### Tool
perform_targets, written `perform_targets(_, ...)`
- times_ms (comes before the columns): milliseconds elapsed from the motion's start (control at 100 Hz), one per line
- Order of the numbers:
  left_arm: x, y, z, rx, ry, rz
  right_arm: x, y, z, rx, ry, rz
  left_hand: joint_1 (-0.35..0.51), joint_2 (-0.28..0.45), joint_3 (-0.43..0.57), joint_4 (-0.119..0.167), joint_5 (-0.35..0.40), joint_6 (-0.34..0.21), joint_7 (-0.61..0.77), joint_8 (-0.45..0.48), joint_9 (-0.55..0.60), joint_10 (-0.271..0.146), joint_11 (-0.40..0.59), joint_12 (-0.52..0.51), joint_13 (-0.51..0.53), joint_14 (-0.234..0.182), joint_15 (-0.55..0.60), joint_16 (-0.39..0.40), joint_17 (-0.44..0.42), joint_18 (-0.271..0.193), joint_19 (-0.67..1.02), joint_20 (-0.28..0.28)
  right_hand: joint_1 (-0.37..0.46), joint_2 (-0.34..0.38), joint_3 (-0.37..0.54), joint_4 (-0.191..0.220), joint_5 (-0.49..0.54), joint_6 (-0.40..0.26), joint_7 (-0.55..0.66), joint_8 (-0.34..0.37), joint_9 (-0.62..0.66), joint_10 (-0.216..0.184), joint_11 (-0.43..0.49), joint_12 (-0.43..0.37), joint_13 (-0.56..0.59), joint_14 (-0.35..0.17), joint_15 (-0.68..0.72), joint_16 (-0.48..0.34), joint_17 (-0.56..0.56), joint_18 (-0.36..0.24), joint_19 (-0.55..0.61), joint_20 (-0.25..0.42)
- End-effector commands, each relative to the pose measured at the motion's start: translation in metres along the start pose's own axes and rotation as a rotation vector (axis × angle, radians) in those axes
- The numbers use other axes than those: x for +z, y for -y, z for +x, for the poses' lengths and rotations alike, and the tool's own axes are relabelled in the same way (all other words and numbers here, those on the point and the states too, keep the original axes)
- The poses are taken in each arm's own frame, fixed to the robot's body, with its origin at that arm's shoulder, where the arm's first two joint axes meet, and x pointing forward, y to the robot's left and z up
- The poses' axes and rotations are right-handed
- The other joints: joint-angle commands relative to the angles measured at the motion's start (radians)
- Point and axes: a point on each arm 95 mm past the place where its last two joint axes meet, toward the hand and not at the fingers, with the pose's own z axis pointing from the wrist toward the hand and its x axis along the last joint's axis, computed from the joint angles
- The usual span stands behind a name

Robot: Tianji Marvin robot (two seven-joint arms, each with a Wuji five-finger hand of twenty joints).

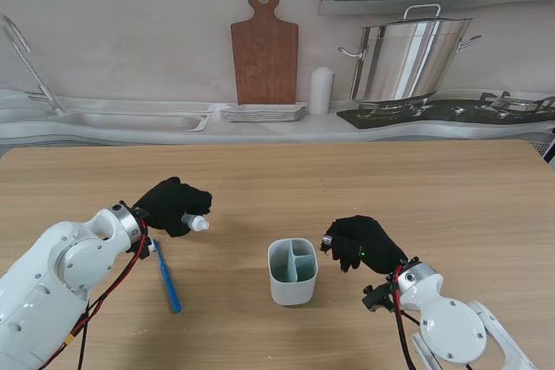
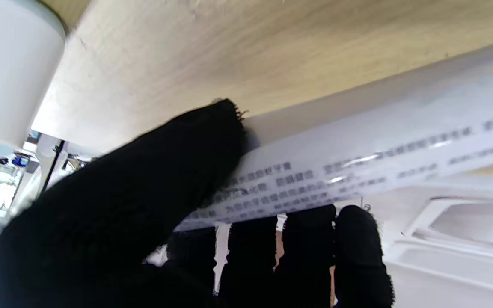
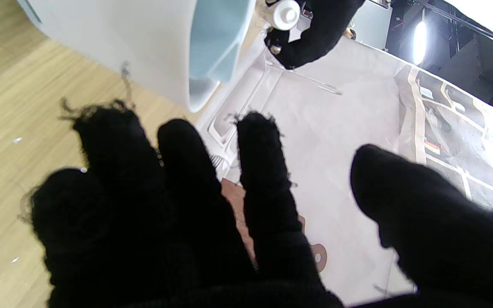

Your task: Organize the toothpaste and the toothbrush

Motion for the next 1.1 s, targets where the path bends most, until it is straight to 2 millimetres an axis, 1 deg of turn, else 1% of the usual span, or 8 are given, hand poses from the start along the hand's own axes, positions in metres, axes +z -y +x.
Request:
perform_targets(0,0.001,0.014,0.012,-0.008,-0.015,0.049,0.000,0.005,0.000,0.007,-0.004,0.003,0.187,0.128,0.261,0.073,0.118,-0.045,0.036,-0.026,0.089,0.013,0.139,0.051,0.096,0.034,0.088,0.037,0.006,0.019,0.023,0.000,0.011,-0.026,0.014,-0.026,-0.021,-0.028,0.015,-0.001,0.005,0.040,0.016,0.003,0.013,0.058,0.016,0.007,-0.018,0.099,-0.003,0.015)
perform_targets(210,-0.006,0.039,0.030,-0.050,-0.001,0.145,0.001,0.002,0.005,-0.008,-0.047,-0.055,0.179,0.109,0.282,0.075,0.127,-0.043,0.039,-0.030,0.105,0.016,0.140,0.050,0.116,0.035,0.089,0.040,0.031,0.030,0.028,0.009,0.002,-0.047,0.026,-0.030,-0.034,-0.038,0.010,-0.004,-0.014,0.037,0.004,0.000,0.011,0.055,-0.017,-0.006,-0.034,0.090,-0.015,0.011)
perform_targets(380,-0.008,0.058,0.047,-0.104,-0.002,0.226,0.001,-0.001,0.010,-0.034,-0.089,-0.110,0.174,0.097,0.297,0.073,0.133,-0.041,0.041,-0.035,0.115,0.019,0.137,0.053,0.132,0.041,0.089,0.041,0.047,0.040,0.029,0.017,-0.005,-0.072,0.035,-0.036,-0.078,-0.058,-0.024,0.000,-0.078,0.039,-0.038,-0.010,-0.043,0.059,-0.084,-0.015,-0.114,0.095,-0.068,0.004)
perform_targets(410,-0.008,0.061,0.050,-0.115,-0.003,0.237,0.000,-0.002,0.012,-0.045,-0.098,-0.117,0.174,0.097,0.298,0.073,0.133,-0.041,0.041,-0.036,0.116,0.018,0.136,0.052,0.133,0.040,0.089,0.041,0.048,0.041,0.028,0.018,-0.011,-0.073,0.038,-0.036,-0.089,-0.062,-0.040,0.009,-0.091,0.037,-0.050,-0.012,-0.056,0.057,-0.101,-0.012,-0.134,0.101,-0.083,0.009)
perform_targets(470,-0.008,0.067,0.057,-0.134,-0.009,0.257,-0.001,-0.006,0.015,-0.084,-0.119,-0.124,0.173,0.093,0.302,0.074,0.138,-0.039,0.042,-0.039,0.121,0.022,0.133,0.053,0.139,0.043,0.089,0.043,0.060,0.048,0.029,0.021,-0.032,-0.052,0.021,-0.002,-0.120,-0.075,-0.107,0.121,-0.134,0.028,-0.076,-0.015,-0.093,0.046,-0.147,0.007,-0.179,0.090,-0.126,0.038)
perform_targets(550,-0.008,0.073,0.065,-0.168,-0.017,0.283,-0.002,-0.013,0.019,-0.141,-0.151,-0.142,0.172,0.091,0.305,0.076,0.138,-0.038,0.043,-0.041,0.125,0.024,0.130,0.054,0.151,0.046,0.091,0.044,0.076,0.057,0.030,0.024,-0.045,-0.073,0.025,-0.015,-0.173,-0.095,-0.127,0.136,-0.195,0.020,-0.110,-0.031,-0.156,0.038,-0.196,-0.006,-0.252,0.083,-0.174,0.031)
perform_targets(800,-0.002,0.080,0.095,-0.337,-0.038,0.372,-0.006,-0.037,0.025,-0.292,-0.223,-0.186,0.175,0.088,0.315,0.085,0.137,-0.019,0.043,-0.047,0.129,0.037,0.128,0.064,0.164,0.053,0.096,0.049,0.099,0.079,0.033,0.038,-0.091,-0.103,0.029,-0.037,-0.318,-0.115,-0.117,0.136,-0.344,0.011,-0.172,-0.078,-0.312,0.021,-0.337,-0.059,-0.416,0.060,-0.309,-0.008)
perform_targets(1090,0.007,0.080,0.131,-0.545,-0.071,0.430,-0.010,-0.061,0.023,-0.386,-0.259,-0.140,0.171,0.072,0.340,0.093,0.140,-0.001,0.045,-0.053,0.139,0.053,0.129,0.070,0.172,0.063,0.109,0.048,0.101,0.086,0.042,0.052,-0.124,-0.086,0.000,-0.041,-0.409,-0.141,-0.120,0.141,-0.418,-0.011,-0.219,-0.096,-0.425,-0.003,-0.417,-0.114,-0.525,0.030,-0.390,-0.074)
